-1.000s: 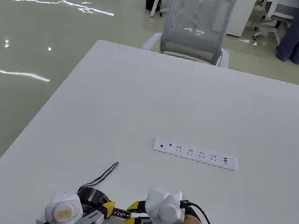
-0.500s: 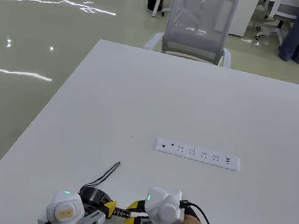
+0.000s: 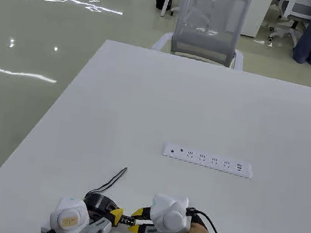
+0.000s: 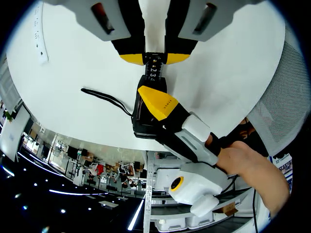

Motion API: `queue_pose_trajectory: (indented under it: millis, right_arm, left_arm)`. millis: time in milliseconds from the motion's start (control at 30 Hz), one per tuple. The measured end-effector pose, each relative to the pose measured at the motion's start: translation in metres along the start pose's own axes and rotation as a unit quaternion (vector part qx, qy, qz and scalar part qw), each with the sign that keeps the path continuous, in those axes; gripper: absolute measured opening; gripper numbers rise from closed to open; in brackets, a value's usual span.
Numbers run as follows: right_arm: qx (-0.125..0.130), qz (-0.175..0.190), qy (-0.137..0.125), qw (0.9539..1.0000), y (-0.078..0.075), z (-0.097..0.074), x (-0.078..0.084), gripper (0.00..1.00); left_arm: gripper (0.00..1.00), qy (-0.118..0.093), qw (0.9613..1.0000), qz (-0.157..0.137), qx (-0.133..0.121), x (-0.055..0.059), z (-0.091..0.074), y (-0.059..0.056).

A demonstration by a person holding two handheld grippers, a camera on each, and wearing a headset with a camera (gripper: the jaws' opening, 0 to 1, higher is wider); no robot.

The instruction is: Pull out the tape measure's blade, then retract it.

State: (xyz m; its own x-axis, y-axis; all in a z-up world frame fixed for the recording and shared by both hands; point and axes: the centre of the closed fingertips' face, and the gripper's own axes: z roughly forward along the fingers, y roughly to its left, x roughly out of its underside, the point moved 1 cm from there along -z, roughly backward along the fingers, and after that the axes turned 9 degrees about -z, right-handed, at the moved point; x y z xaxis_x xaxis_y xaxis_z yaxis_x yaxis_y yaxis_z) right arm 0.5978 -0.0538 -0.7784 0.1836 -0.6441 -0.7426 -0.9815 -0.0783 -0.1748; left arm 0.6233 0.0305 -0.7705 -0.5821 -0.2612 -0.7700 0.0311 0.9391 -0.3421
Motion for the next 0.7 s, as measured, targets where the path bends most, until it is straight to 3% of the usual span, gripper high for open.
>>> queue_pose_trajectory:
  millis: [700]
  right_arm:
    - [0.002,0.000,-0.003,1.0000,-0.0017,0.0073,-0.0042,0.13]
  left_arm:
    - [0.62,0.000,1.0000,-0.001,0.003,-0.0008,-0.0005,0.0002]
